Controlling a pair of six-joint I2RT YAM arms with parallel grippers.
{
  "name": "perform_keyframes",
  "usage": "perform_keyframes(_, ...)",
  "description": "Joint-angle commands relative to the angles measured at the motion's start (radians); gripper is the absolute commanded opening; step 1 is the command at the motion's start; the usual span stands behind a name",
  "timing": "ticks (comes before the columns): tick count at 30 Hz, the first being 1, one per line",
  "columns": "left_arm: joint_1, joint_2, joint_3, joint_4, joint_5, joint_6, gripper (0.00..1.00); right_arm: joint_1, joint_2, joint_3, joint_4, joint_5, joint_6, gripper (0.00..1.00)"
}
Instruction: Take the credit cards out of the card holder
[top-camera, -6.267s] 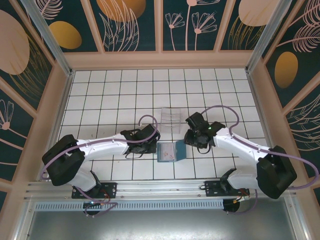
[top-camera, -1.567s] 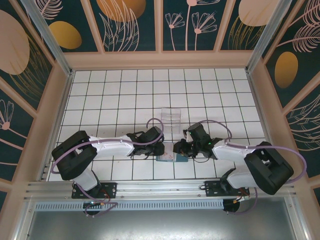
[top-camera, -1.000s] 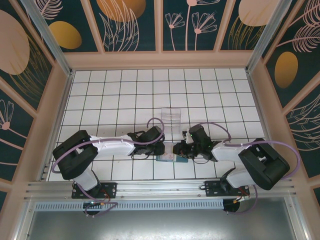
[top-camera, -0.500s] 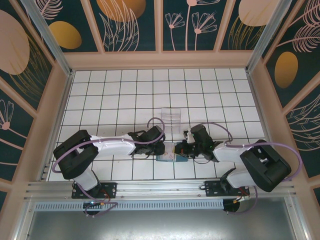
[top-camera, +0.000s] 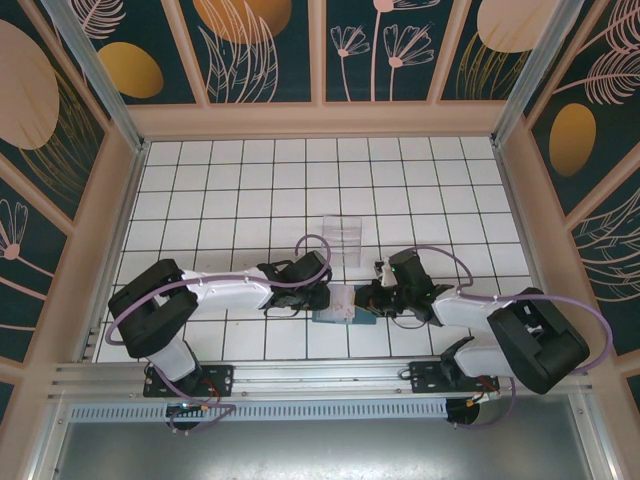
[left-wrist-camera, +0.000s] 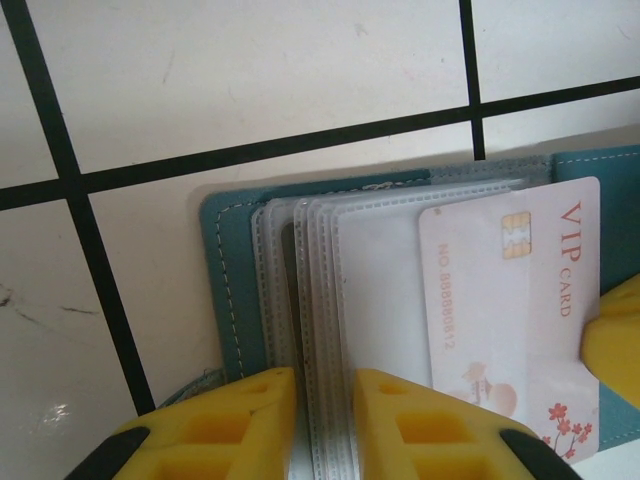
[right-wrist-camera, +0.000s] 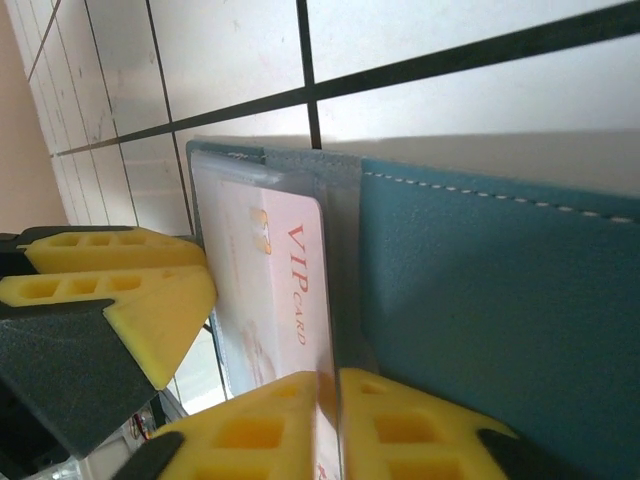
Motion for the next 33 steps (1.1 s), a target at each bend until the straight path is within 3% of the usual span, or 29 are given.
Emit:
perform_keyframes(1, -0.003, 0.043, -0.009, -0.079, -0.025, 0.007, 0.24, -0.01, 0.007, -0.01, 0.008, -0.015, -0.022, 0.21)
perform_keyframes(15, -0.003, 0.044, 0.0, -0.077, -0.019, 0.008, 0.24, -0.008, 0.098, -0.007, 0.119, -0.073, -0.006, 0.24)
perform_keyframes(23, -0.003, 0.044, 0.005, -0.079, -0.018, 0.008, 0.25, 0.004, 0.097, 0.024, 0.063, -0.084, -0.044, 0.21)
perform_keyframes(26, -0.003, 0.047, 0.004, -0.079, -0.018, 0.008, 0.25, 0.004, 0.076, 0.039, 0.02, -0.068, -0.057, 0.16)
perform_keyframes(33, -0.002, 0.045, 0.006, -0.08, -0.019, 0.006, 0.25, 0.006, 0.046, 0.053, -0.014, -0.064, -0.071, 0.2)
